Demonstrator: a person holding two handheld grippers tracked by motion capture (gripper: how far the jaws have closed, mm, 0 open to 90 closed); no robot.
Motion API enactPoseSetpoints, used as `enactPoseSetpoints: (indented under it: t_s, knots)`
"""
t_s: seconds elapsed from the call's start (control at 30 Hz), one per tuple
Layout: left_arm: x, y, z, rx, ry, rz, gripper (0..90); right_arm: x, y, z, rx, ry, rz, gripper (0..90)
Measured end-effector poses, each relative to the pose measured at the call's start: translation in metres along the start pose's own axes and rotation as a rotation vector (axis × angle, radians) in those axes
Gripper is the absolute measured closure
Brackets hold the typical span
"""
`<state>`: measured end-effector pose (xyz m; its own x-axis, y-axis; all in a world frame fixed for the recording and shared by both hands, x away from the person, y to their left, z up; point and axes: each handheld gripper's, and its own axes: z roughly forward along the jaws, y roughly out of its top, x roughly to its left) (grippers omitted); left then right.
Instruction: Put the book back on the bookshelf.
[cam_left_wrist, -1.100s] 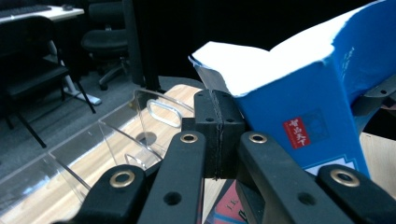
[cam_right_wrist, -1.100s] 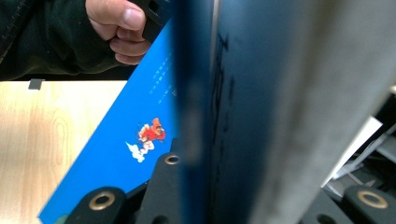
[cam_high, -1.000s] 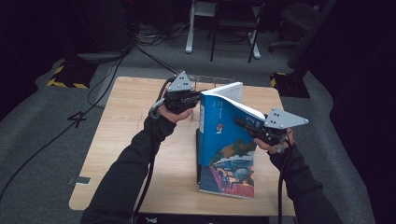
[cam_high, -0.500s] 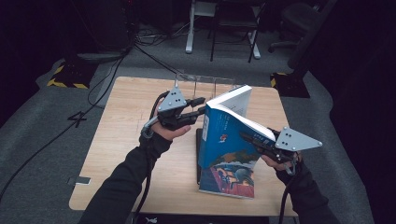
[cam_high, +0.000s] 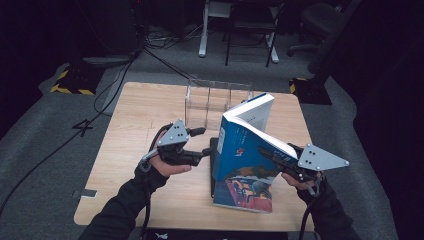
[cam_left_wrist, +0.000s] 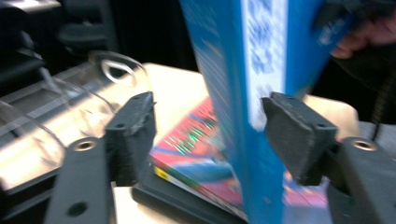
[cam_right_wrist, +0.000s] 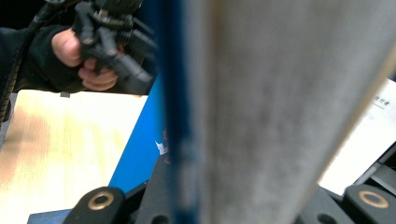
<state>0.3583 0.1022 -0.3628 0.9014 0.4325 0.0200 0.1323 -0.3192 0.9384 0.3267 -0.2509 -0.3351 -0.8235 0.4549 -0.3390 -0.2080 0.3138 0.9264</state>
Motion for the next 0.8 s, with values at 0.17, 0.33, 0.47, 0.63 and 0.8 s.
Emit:
enactPoseSetpoints:
  t_s: [0.17,0.33,0.47,0.63,0.8]
  knots:
    - [-0.014,-0.018,0.016,0.065,-0.059,0.013,20.1,0.005,0.001,-0.003,0.001,0.010,-0.002,78.5]
    - [-0.024,-0.027,0.039,0.115,-0.102,0.025,17.9,0.009,0.002,-0.007,-0.001,0.025,-0.011,77.9]
    - [-0.028,-0.025,0.054,0.103,-0.119,0.019,22.3,0.011,0.003,-0.012,0.010,0.029,-0.025,77.6]
    - [-0.032,-0.016,0.065,0.068,-0.142,0.032,35.5,0.014,0.001,-0.022,0.009,0.031,-0.020,75.7]
    - [-0.035,-0.003,0.068,0.022,-0.153,0.052,42.2,0.013,-0.008,-0.036,-0.005,-0.005,0.009,69.9]
